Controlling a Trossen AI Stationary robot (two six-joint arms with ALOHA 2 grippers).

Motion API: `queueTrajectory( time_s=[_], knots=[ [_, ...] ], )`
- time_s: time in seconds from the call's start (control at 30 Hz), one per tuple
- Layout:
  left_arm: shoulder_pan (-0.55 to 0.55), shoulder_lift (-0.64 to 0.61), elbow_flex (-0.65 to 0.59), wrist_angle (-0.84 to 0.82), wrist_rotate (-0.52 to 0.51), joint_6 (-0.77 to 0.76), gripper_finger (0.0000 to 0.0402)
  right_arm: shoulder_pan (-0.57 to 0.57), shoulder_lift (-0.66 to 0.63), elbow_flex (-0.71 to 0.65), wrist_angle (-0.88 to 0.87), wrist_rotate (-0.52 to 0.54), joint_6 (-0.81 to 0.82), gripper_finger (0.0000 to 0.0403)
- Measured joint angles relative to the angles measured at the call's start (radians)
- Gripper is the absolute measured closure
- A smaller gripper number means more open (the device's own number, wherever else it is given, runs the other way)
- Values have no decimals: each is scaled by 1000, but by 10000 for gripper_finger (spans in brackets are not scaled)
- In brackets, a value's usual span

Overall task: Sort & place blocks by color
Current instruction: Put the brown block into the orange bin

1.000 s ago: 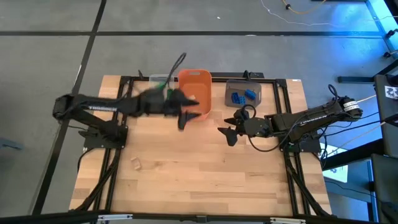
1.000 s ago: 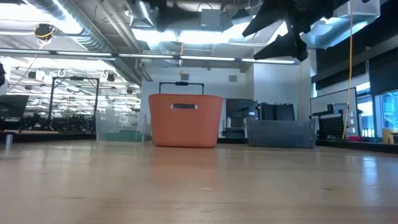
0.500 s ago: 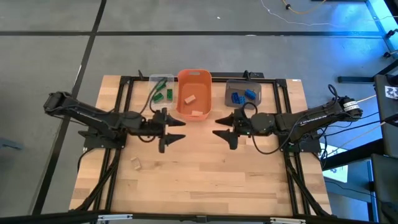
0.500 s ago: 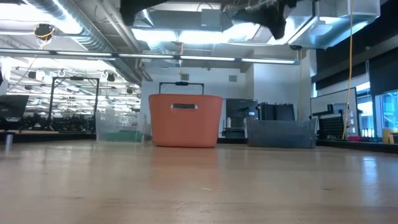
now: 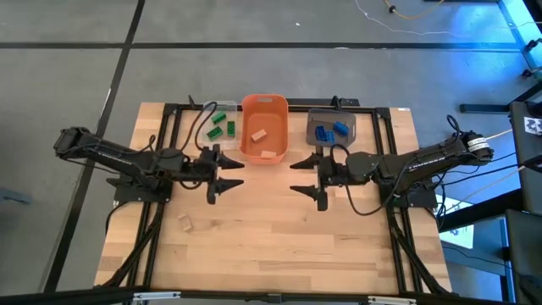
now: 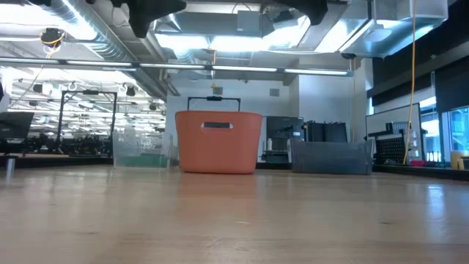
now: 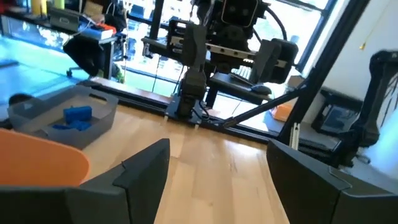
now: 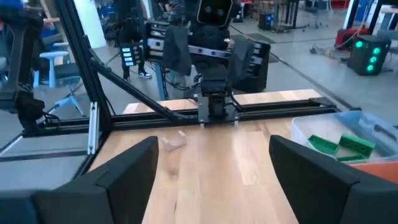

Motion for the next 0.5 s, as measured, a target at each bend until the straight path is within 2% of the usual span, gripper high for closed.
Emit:
queueTrajectory(
  time_s=[0.23, 0.33, 0.4, 0.5],
  knots=[
    [0, 0, 0, -2, -5, 206, 141, 0, 0, 0, 0, 0, -24, 96],
    [0, 0, 2, -37, -8, 200, 141, 0, 0, 0, 0, 0, -22, 96],
    [1, 0, 29, -167, 45, 136, 141, 0, 0, 0, 0, 0, -19, 96],
    [-6, 0, 124, -504, 163, 96, 141, 0, 0, 0, -1, 0, -20, 96]
  ],
)
